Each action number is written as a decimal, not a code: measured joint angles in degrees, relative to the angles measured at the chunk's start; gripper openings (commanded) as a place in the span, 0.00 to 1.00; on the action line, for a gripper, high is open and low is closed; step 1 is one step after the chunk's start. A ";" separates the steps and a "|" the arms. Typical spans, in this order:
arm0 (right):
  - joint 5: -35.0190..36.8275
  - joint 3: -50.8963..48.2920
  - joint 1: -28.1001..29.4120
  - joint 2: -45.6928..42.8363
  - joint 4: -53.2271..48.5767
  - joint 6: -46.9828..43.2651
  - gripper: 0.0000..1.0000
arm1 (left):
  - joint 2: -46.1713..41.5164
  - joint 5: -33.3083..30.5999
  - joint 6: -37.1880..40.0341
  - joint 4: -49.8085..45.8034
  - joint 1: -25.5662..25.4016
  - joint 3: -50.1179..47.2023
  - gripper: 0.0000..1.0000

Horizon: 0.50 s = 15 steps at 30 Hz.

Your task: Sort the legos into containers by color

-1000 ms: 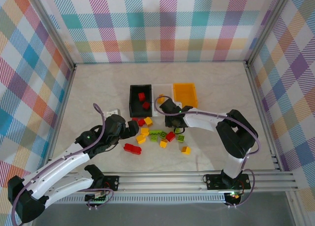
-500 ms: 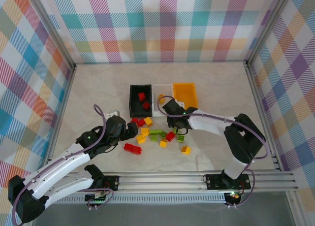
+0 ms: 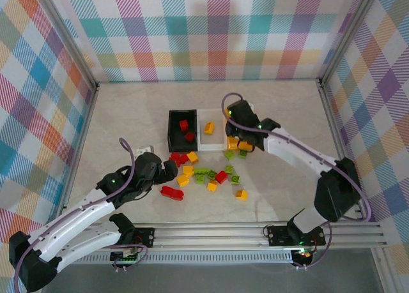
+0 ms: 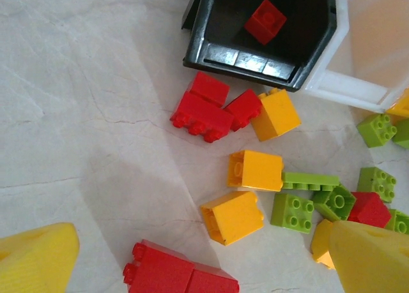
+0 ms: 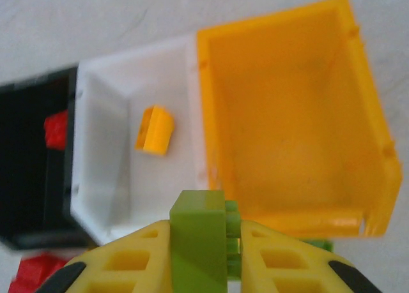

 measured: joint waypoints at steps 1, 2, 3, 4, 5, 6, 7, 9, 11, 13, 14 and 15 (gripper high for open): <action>-0.04 1.36 -0.96 1.62 -0.17 -0.33 0.27 | -0.28 -0.04 -0.04 -0.44 0.00 -0.07 1.00; -0.02 3.02 -2.16 3.80 -0.55 -0.66 0.28 | -0.70 -0.04 -0.07 -0.57 0.00 -0.24 1.00; -0.02 4.63 -3.10 5.90 -0.98 -0.96 0.28 | -1.05 -0.02 -0.15 -0.83 0.00 -0.28 1.00; -0.02 6.01 -3.78 7.76 -1.49 -1.18 0.29 | -1.29 -0.02 -0.17 -1.09 0.00 -0.31 1.00; -0.04 7.52 -4.37 9.70 -2.03 -1.36 0.30 | -1.46 -0.02 -0.17 -1.44 0.00 -0.31 1.00; -0.07 8.87 -4.79 11.43 -2.51 -1.40 0.31 | -1.62 -0.02 -0.20 -1.86 0.00 -0.31 1.00; -0.07 10.05 -5.11 12.87 -3.08 -1.44 0.34 | -1.73 0.00 -0.24 -2.03 0.00 -0.37 1.00; -0.13 11.93 -5.49 15.04 -4.07 -1.90 0.46 | -1.84 0.00 -0.42 -2.08 0.00 -0.59 1.00; -0.35 12.68 -5.57 15.72 -4.79 -2.29 0.57 | -1.92 0.04 -0.63 -2.43 0.00 -0.70 1.00; -0.66 12.92 -5.57 15.65 -5.29 -2.60 0.65 | -2.01 0.09 -0.85 -2.78 0.00 -0.70 1.00; -0.83 12.92 -5.57 15.45 -5.31 -2.69 0.67 | -2.12 0.13 -0.90 -3.13 0.00 -0.70 1.00; -1.09 12.87 -5.57 15.17 -5.44 -2.67 0.69 | -2.14 0.15 -1.01 -3.41 0.00 -0.70 1.00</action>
